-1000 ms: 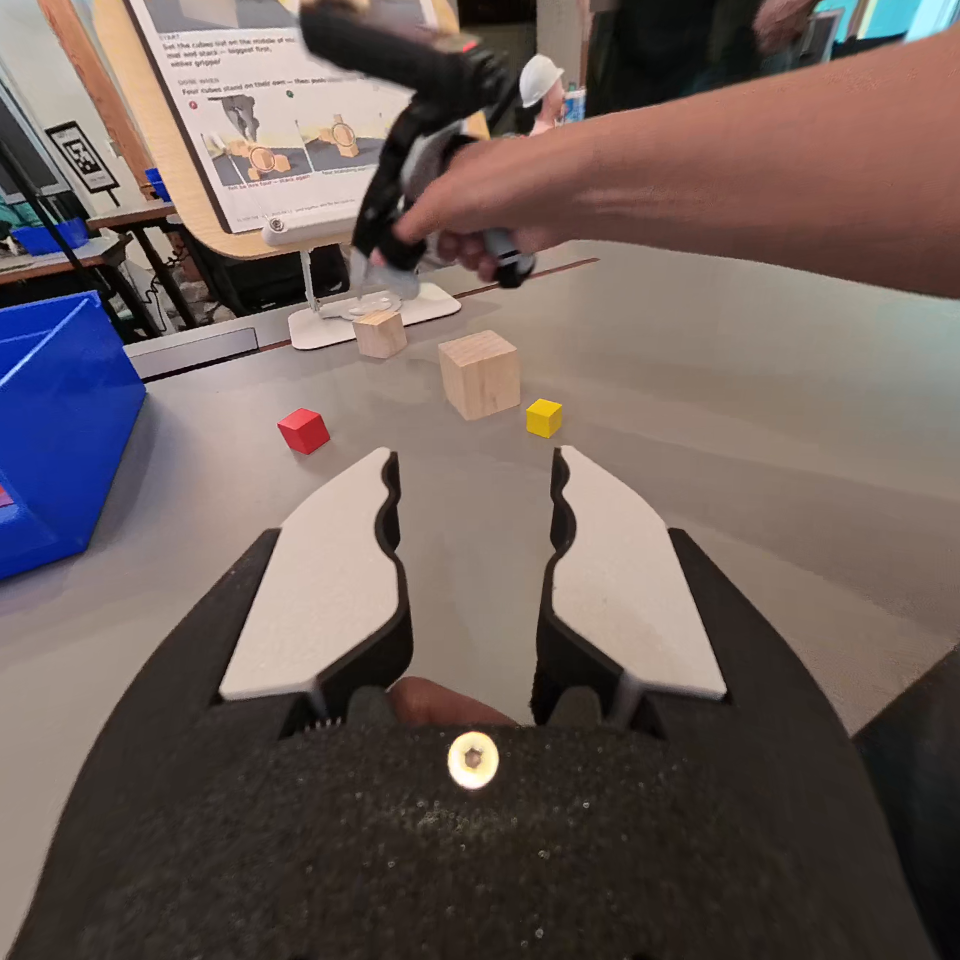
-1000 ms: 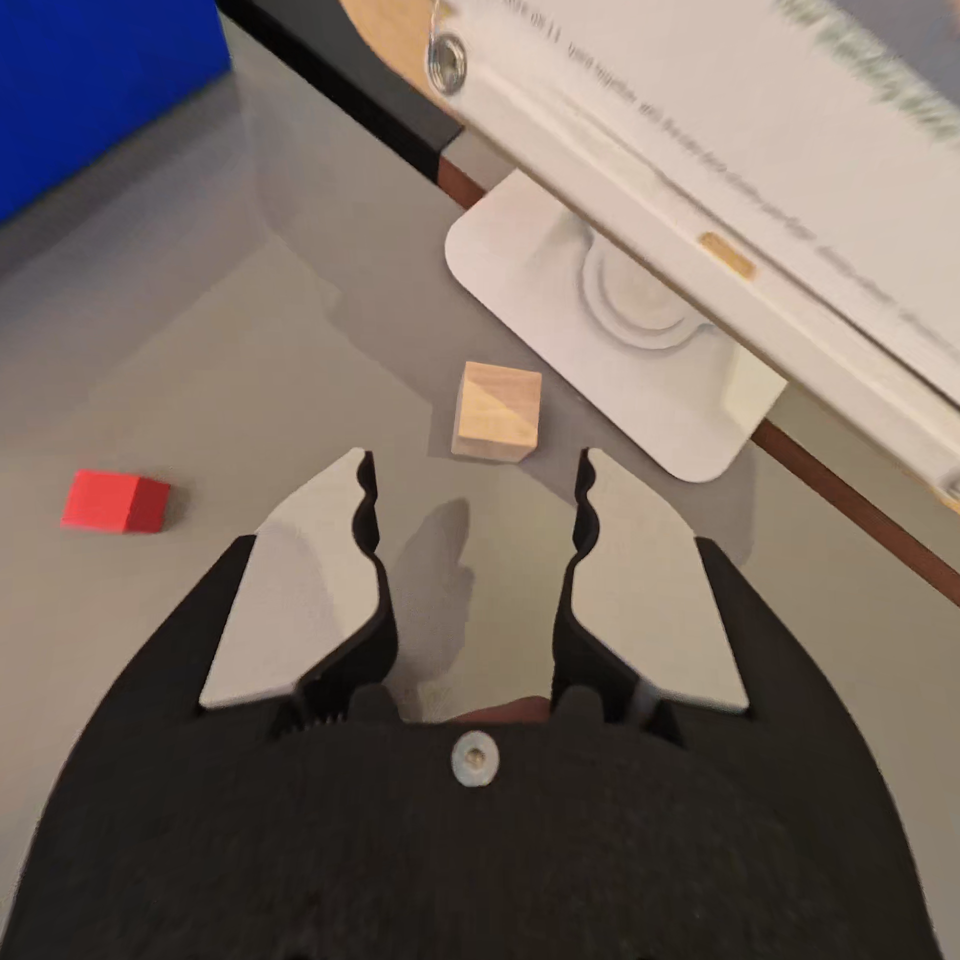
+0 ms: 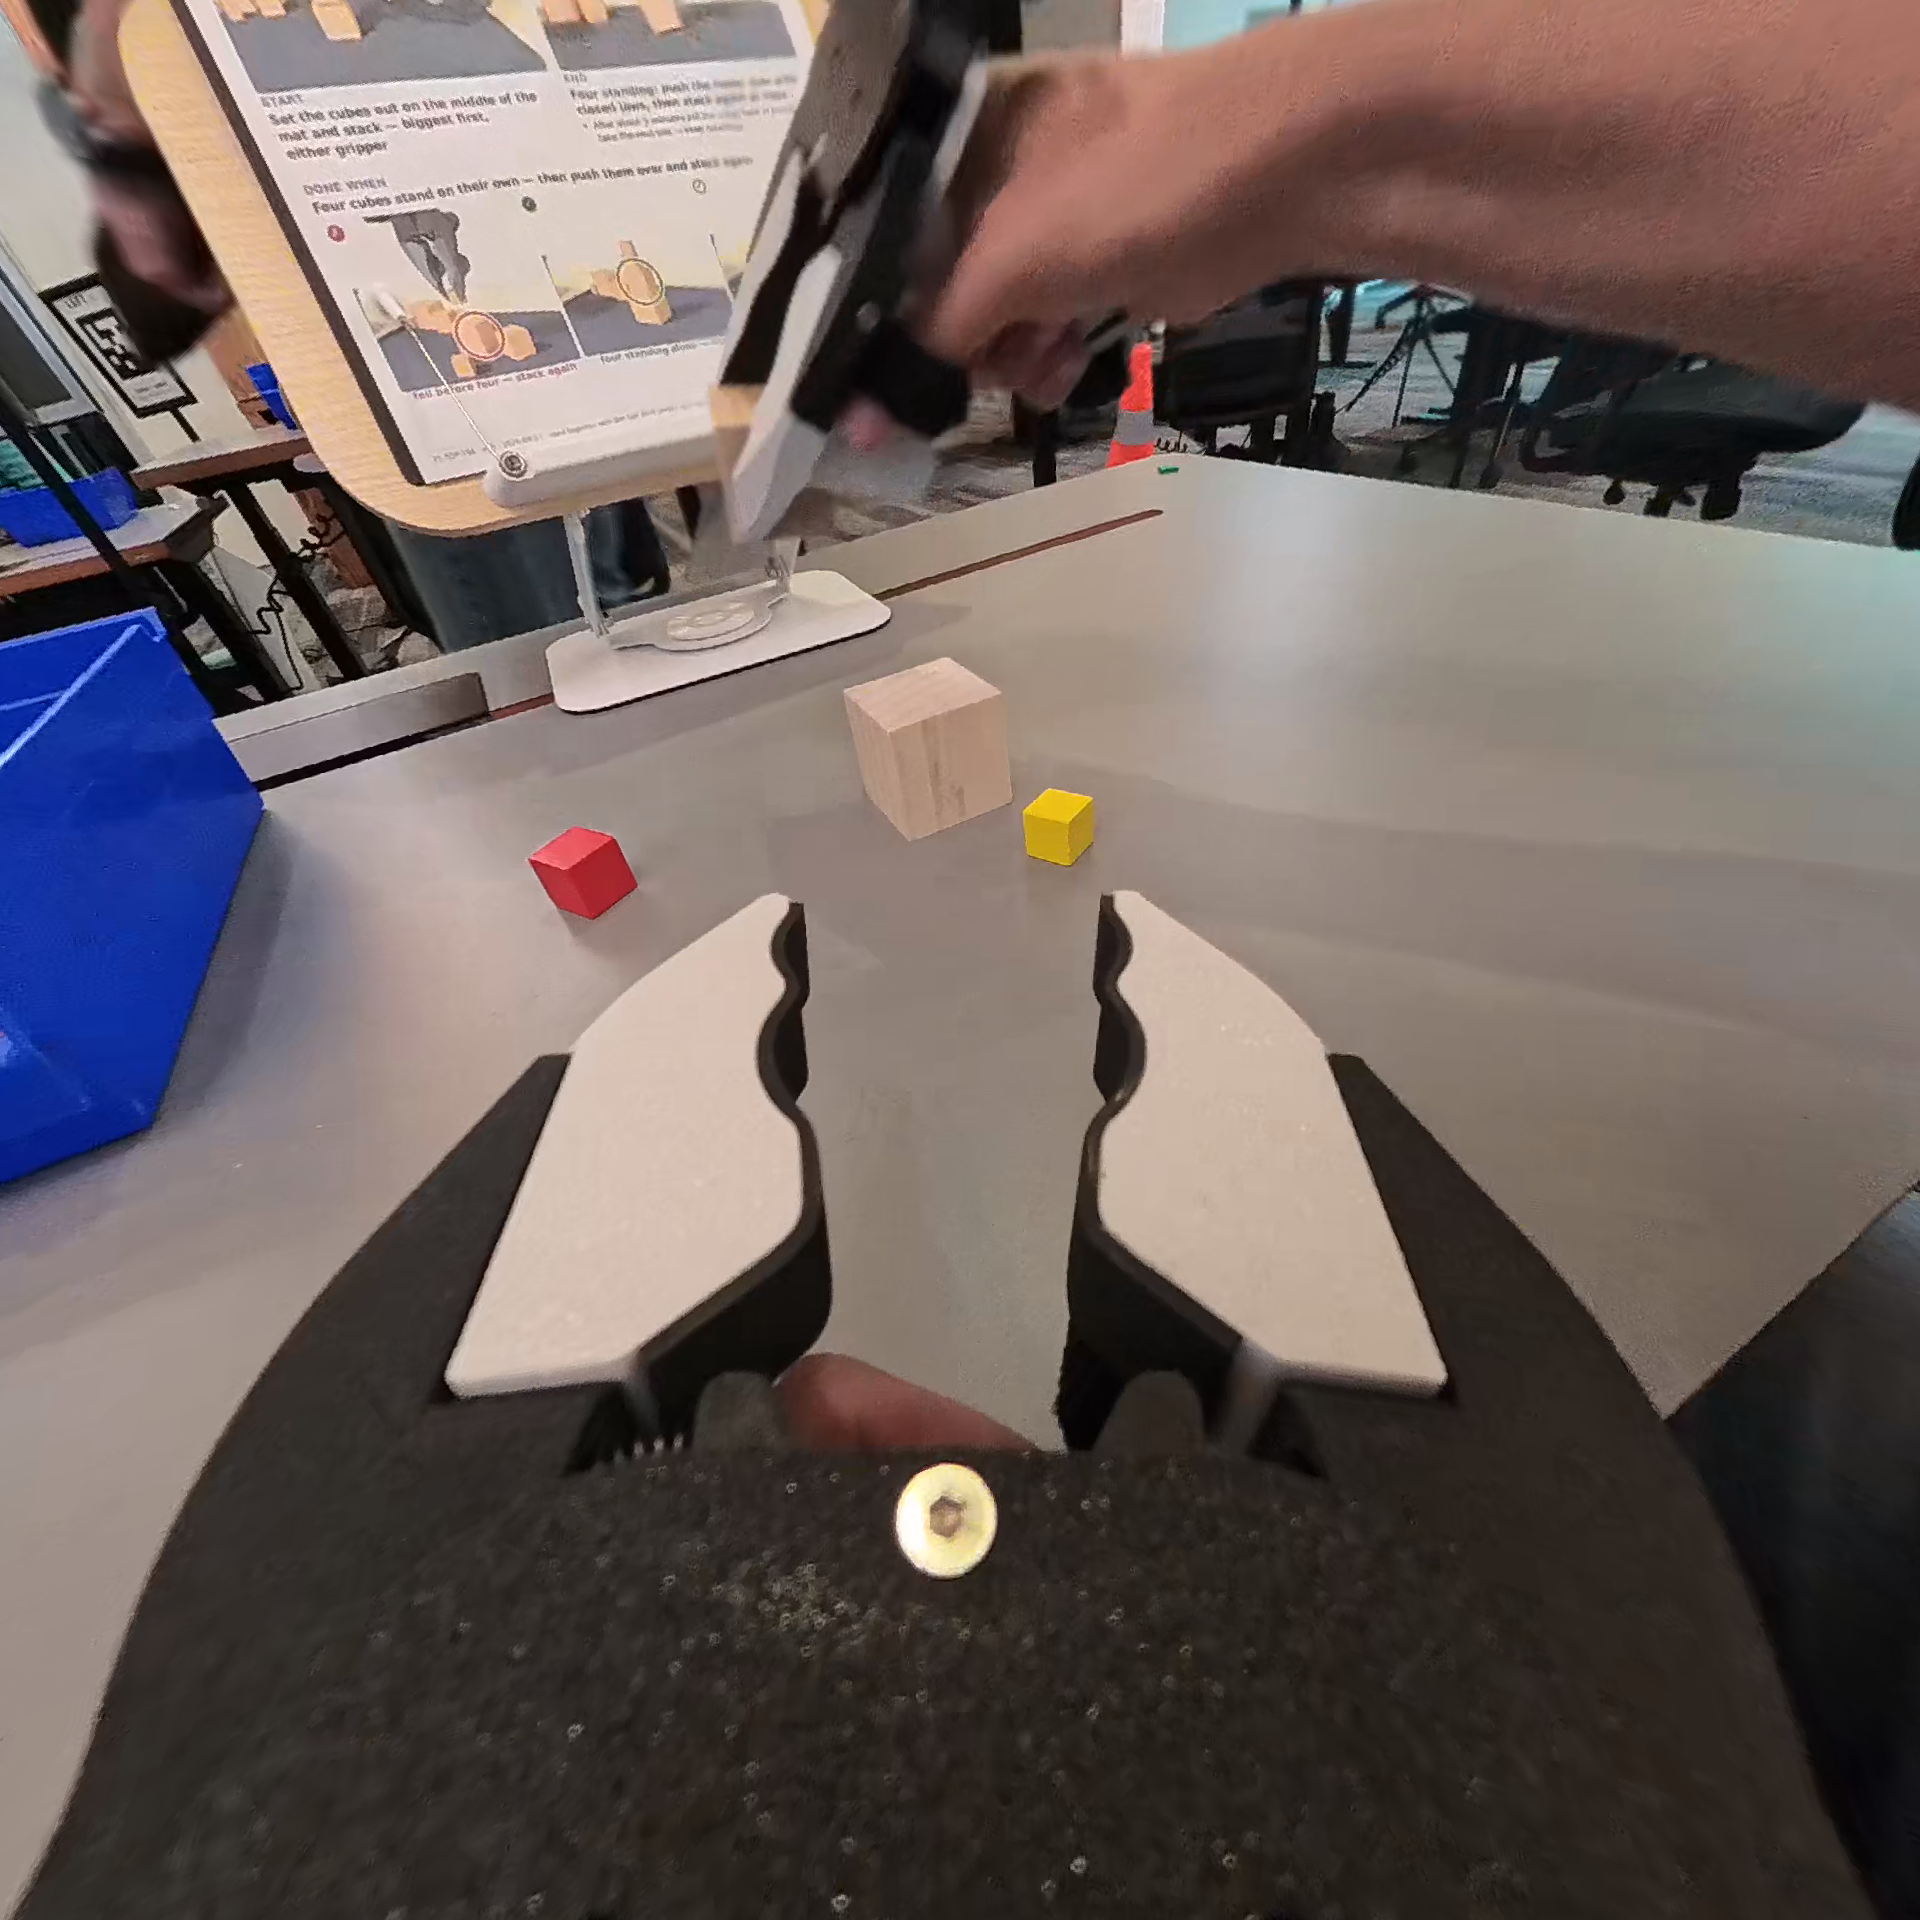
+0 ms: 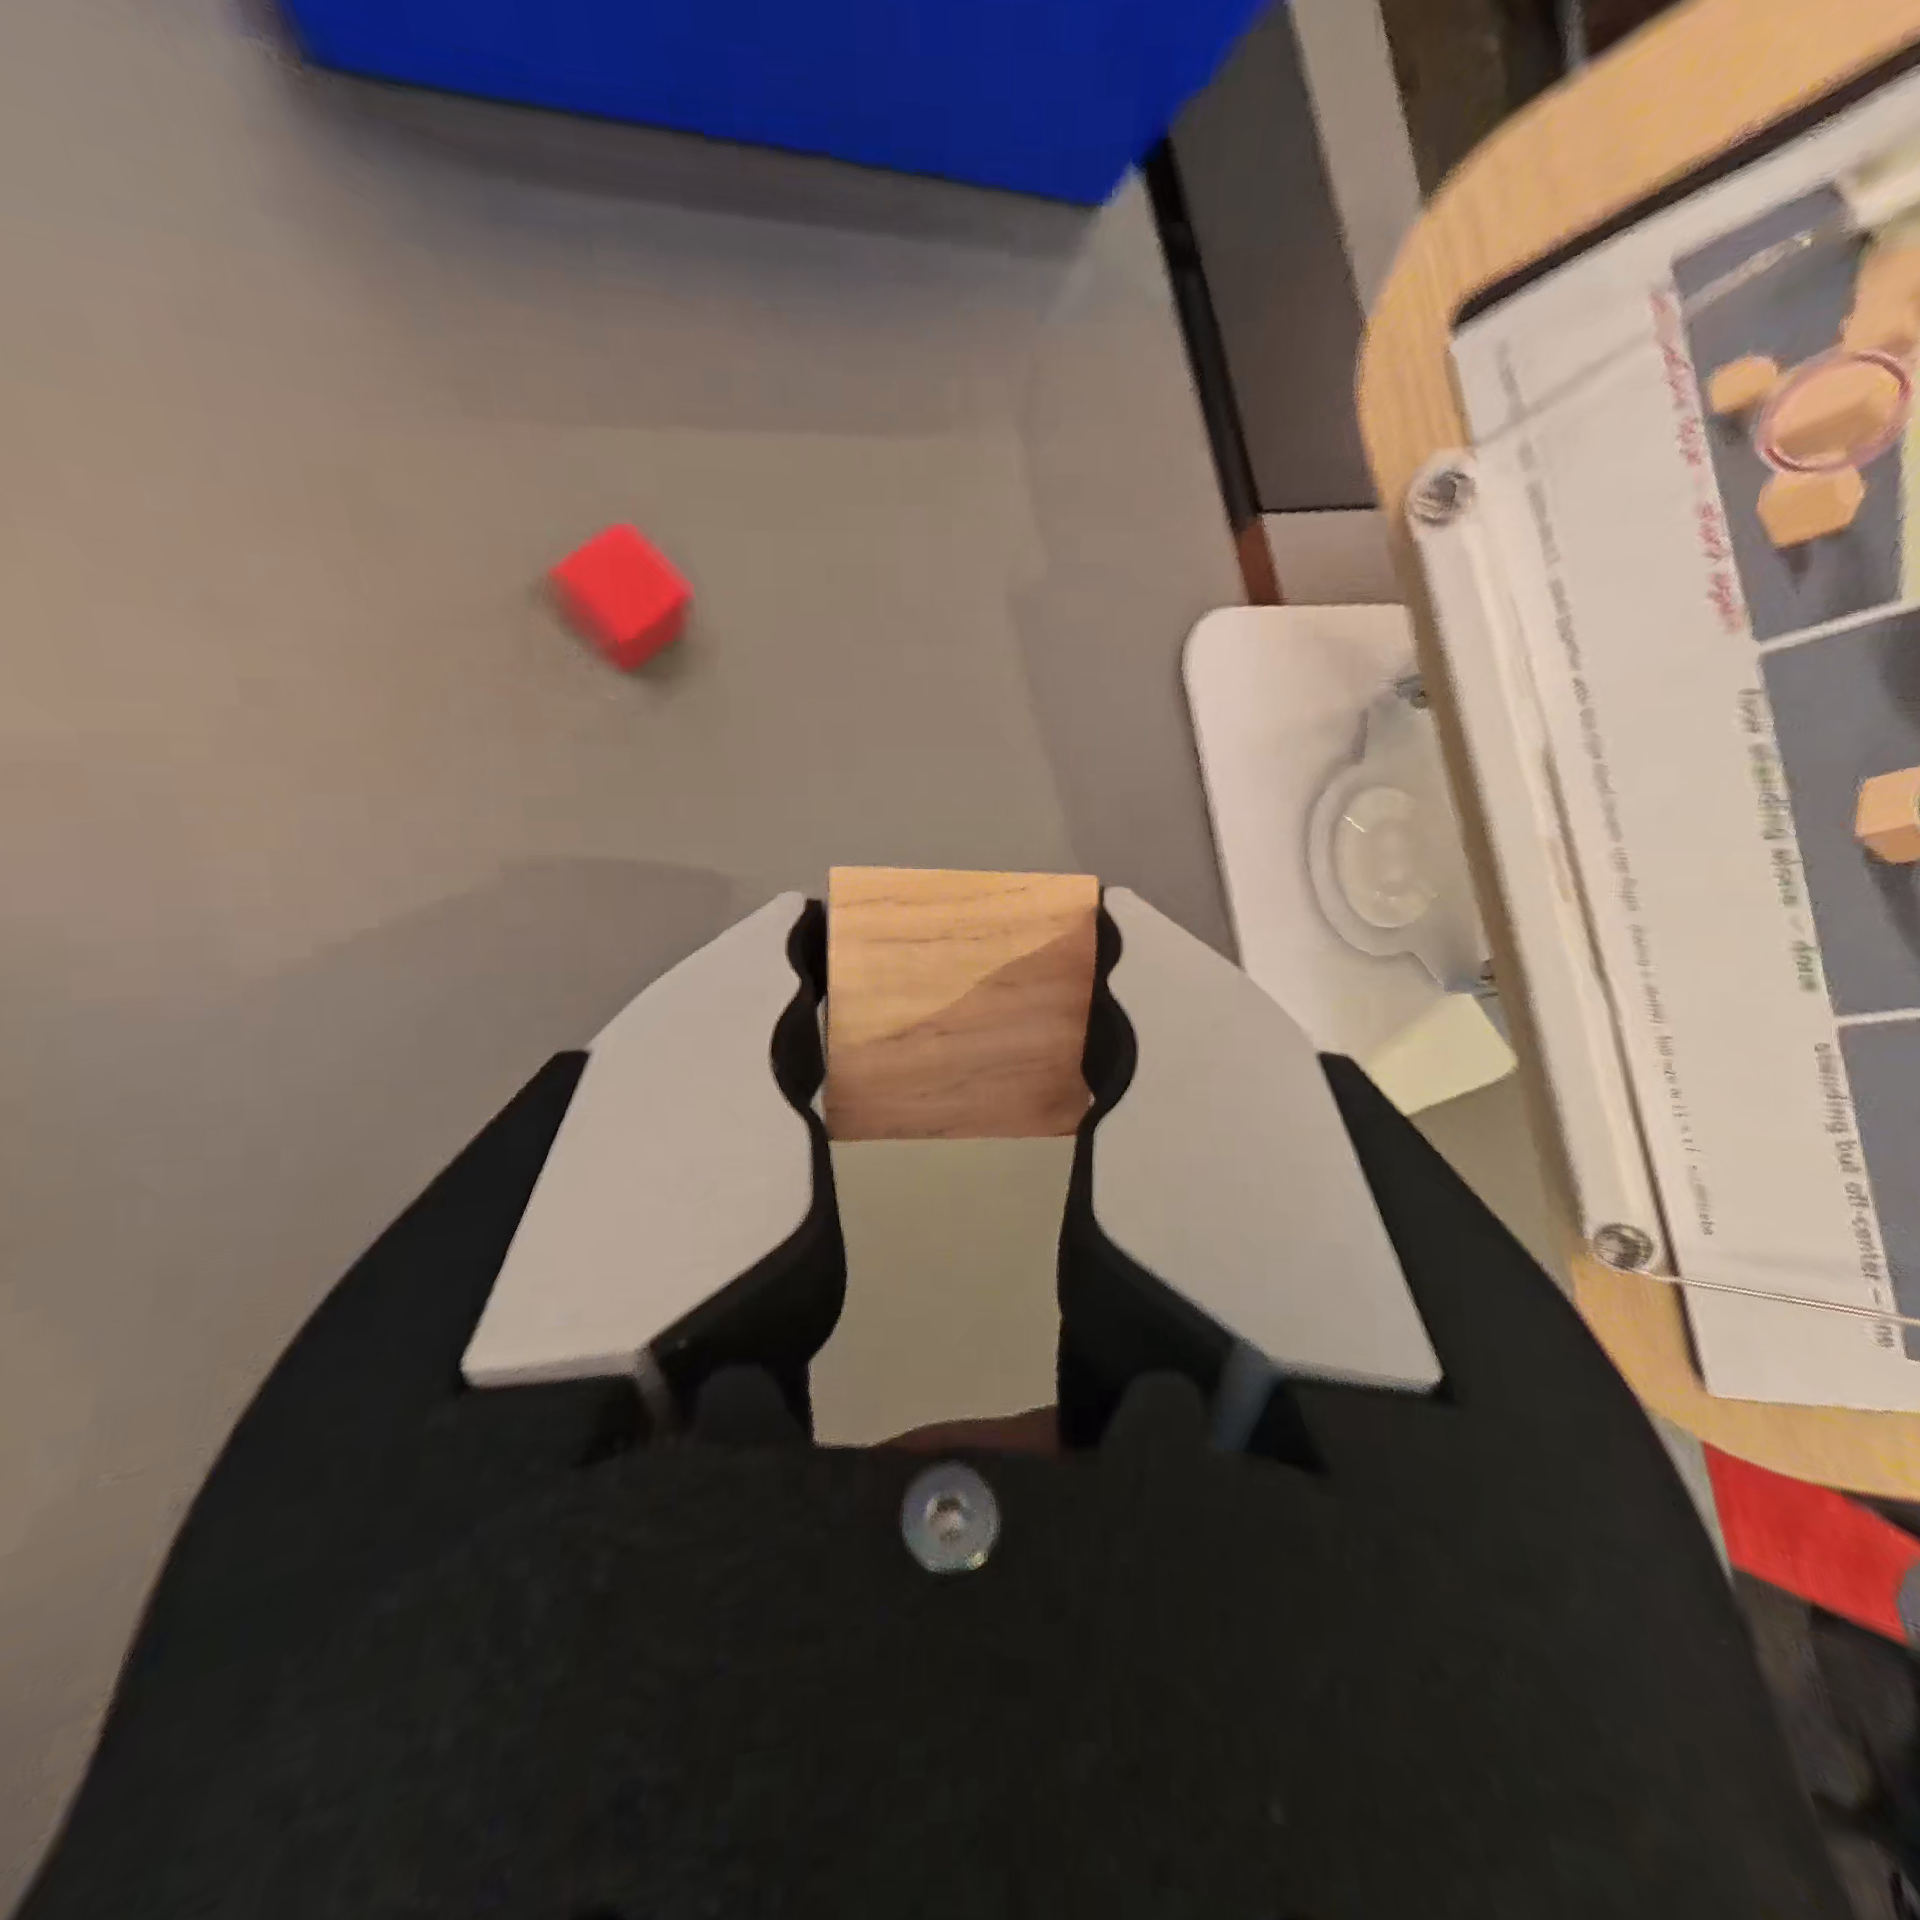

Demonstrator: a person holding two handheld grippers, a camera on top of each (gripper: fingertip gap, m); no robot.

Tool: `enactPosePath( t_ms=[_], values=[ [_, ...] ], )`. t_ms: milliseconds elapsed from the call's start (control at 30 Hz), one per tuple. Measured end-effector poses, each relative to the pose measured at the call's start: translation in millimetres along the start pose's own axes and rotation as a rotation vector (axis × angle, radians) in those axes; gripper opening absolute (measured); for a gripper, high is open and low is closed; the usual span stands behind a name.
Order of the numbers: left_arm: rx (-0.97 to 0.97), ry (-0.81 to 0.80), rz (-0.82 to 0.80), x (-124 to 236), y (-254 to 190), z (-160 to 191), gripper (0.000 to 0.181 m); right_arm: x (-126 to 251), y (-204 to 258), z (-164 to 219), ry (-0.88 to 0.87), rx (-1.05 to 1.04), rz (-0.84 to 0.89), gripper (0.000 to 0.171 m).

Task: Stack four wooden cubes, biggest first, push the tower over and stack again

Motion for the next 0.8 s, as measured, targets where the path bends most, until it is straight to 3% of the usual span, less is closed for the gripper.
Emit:
enactPosePath(
  t_ms=[133, 300, 800],
  values=[
    [0.004, 0.006, -0.007, -0.9, 1.2, 0.8, 0.052, 22.4, 39.3, 7.9, -0.021, 0.051, -0.16, 0.048],
    [-0.011, 0.008, -0.014, -0.6, 0.1, 1.7, 0.052, 7.0, 53.6, 25.1, -0.038, -0.01, -0.242, 0.048],
    [-0.034, 0.013, -0.009, 0.7, -3.3, 3.5, 0.05, -17.2, 65.2, 40.4, 0.01, 0.056, -0.31, 0.048]
  ],
)
Point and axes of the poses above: each gripper's, where its closed fingertips meet, x back along the fingers, z out of its underside, y = z × x across the jaws, the point moved 1 cm from there along x, back along the fingers, and after that the axes turned 12 degrees about x, right-handed, at the moved point
